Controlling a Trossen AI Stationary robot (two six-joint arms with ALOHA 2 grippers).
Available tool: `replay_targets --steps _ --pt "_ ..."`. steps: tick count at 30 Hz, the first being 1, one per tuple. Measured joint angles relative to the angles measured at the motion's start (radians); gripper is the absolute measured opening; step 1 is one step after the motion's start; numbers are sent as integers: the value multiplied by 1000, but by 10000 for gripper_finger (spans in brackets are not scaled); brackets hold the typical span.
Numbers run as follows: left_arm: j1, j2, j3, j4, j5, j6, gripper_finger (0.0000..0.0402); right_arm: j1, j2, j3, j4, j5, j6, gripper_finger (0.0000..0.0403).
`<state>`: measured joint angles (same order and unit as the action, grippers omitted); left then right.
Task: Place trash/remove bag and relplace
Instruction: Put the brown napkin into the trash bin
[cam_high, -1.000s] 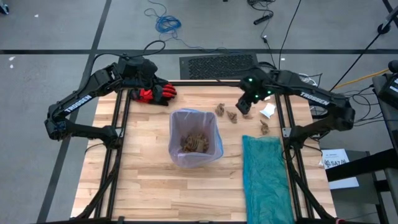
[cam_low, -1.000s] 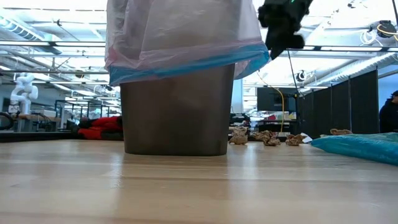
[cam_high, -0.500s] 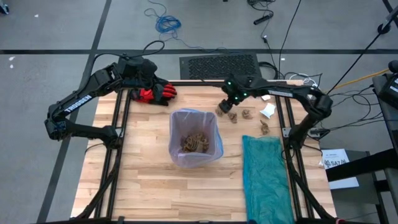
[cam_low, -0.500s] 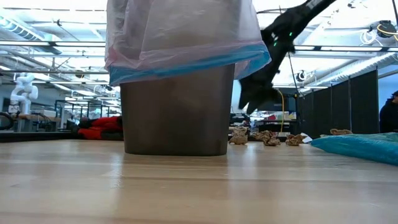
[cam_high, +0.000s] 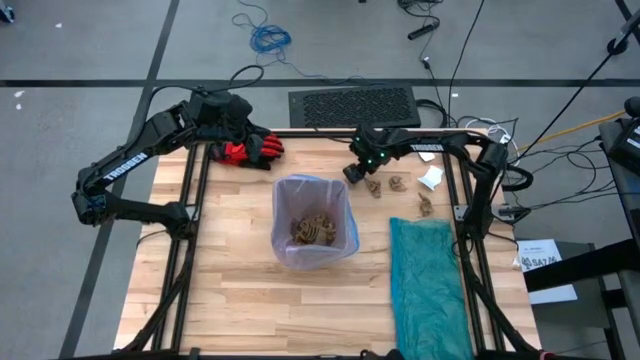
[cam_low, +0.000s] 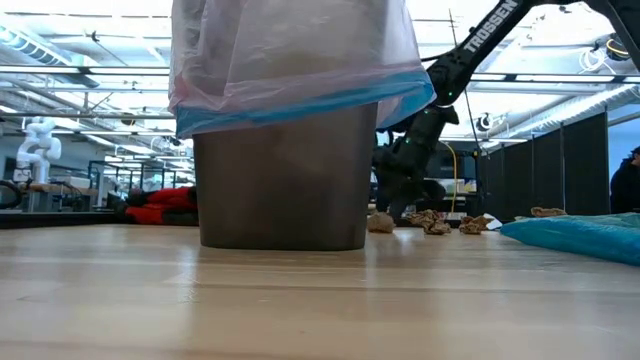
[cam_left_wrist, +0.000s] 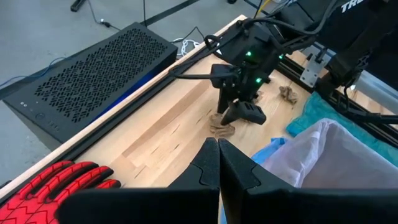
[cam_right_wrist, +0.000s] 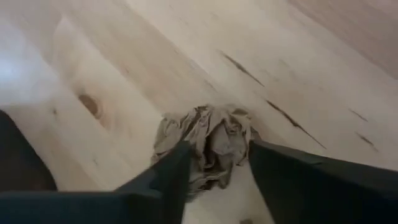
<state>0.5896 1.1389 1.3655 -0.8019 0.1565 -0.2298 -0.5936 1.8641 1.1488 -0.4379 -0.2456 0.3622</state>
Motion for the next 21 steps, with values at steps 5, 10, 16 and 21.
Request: replay_targets --steps 5,10,16,21 --pt "0 0 0 0 0 0 1 14 -5 0 5 38 -19 18" --pt "0 0 0 0 -1 0 1 13 -48 0 -26 39 -3 3" --pt "0 0 0 0 -12 0 1 11 -248 0 -3 36 42 1" --pt "0 0 0 1 -37 1 1 13 -454 22 23 3 57 1"
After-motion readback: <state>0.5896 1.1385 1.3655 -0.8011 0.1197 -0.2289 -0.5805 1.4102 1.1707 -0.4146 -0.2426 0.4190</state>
